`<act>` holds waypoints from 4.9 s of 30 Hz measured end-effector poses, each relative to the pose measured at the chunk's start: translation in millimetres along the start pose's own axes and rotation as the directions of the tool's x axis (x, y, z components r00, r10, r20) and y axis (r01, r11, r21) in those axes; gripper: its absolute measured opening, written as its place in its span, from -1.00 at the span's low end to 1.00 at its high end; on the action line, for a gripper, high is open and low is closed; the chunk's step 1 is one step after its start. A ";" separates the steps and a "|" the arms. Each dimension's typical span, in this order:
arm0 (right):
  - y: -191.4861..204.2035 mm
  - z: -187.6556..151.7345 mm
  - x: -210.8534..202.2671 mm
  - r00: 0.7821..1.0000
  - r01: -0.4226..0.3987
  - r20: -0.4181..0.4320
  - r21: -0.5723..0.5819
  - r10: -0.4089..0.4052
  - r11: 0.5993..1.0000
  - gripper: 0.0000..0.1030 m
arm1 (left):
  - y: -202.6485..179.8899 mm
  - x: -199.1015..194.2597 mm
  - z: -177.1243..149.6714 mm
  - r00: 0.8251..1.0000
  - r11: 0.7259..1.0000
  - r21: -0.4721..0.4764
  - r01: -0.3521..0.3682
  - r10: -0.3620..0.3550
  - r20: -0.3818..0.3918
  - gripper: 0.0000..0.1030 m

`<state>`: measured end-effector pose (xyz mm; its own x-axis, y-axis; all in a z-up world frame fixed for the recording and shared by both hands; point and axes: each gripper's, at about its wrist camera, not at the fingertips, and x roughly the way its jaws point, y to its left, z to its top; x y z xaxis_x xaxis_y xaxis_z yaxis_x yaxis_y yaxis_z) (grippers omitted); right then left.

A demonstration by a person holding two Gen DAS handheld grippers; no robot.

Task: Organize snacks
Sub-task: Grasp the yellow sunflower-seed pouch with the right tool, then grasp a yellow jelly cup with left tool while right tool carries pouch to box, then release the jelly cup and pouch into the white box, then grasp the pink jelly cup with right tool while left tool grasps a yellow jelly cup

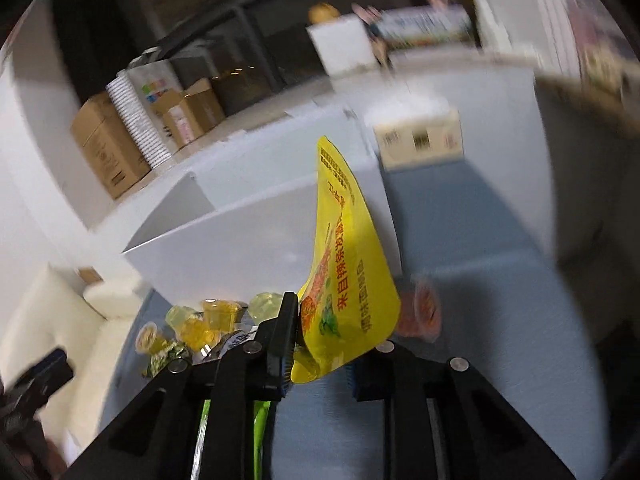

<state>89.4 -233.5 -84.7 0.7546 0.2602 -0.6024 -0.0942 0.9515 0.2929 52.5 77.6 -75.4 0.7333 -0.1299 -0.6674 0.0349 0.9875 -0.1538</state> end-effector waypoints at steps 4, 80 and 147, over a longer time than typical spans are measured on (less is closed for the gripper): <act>17.4 1.6 -33.4 0.999 -0.006 0.038 -0.113 0.011 0.994 -0.57 | 18.9 21.1 -2.2 0.999 1.000 0.001 -0.022 0.022 -0.037 1.00; -11.3 129.1 8.2 0.991 -0.121 0.061 -0.033 0.123 0.992 1.00 | -72.0 73.0 138.6 0.998 0.993 0.095 0.070 -0.070 -0.006 1.00; -10.5 -12.1 -13.0 0.998 -0.015 -0.058 -0.163 0.005 0.987 -0.07 | 1.9 142.0 30.0 0.980 0.996 -0.089 0.013 -0.031 -0.195 0.57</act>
<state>72.7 -244.8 -89.0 0.7154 0.2744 -0.6425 -0.2099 0.9616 0.1770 177.1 63.8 -148.5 0.5851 -0.1750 -0.7919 -0.0159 0.9738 -0.2269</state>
